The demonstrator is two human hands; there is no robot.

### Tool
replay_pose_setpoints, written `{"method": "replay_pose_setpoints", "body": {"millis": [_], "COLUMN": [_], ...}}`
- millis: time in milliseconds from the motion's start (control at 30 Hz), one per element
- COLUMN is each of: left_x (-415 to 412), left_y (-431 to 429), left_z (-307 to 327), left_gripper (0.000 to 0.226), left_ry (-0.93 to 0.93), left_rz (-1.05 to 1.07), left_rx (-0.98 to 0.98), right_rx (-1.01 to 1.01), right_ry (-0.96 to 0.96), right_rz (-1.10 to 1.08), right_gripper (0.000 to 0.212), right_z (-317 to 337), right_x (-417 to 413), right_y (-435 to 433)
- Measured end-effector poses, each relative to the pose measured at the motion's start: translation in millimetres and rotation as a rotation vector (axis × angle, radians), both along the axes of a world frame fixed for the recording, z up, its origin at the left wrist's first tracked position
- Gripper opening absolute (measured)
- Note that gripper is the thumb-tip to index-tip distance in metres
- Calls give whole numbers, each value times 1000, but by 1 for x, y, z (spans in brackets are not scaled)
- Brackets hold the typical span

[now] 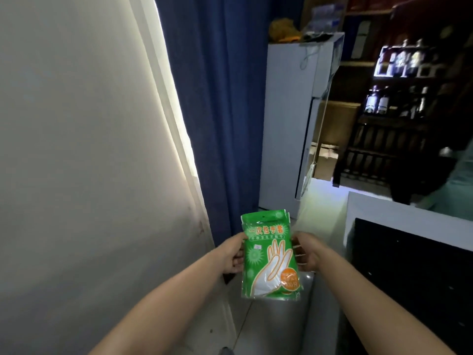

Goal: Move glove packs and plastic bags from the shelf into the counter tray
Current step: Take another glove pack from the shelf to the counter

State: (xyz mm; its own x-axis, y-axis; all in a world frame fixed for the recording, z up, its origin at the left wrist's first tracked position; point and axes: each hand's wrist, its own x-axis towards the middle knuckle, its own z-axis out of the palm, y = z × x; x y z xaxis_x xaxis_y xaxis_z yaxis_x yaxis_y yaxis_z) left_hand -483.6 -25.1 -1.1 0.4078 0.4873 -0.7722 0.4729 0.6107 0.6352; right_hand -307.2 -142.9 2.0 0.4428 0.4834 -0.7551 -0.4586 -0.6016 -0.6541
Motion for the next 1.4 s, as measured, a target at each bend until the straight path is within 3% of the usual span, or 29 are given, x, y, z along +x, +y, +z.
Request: {"method": "replay_pose_setpoints", "body": {"millis": [133,467,667,833,1000,1233,1400], "left_x": [49,160,229,302,383,516,599], "left_y": [56,162,196,232,270,306,316], "left_z": [-4,-21,-30,-32,-24,-6,-11], "left_gripper": [25,30,44,37,34,26,33], "left_ry": [-29,-33,-35,-51,-33,0,22], "left_rz": [-99,-337,-401,-430,-363,-377,-471], "left_rx": [-84,-134,-146,-117,-102,-27,-27], "right_rx": [-8,-34,-62,-31,-9,22,37], "right_ry": [49,58,56,79,110,112,123], "right_rz": [-209,-457,-521,-509,-479,-467,-530], "right_gripper": [28,26,24,36,19,17,19], "right_z": [-6,-10,-16,-24,-17,-3,-6], "right_x": [35,106,161,237,316,441,510], "right_y": [35,85,106,146,187,224,225]}}
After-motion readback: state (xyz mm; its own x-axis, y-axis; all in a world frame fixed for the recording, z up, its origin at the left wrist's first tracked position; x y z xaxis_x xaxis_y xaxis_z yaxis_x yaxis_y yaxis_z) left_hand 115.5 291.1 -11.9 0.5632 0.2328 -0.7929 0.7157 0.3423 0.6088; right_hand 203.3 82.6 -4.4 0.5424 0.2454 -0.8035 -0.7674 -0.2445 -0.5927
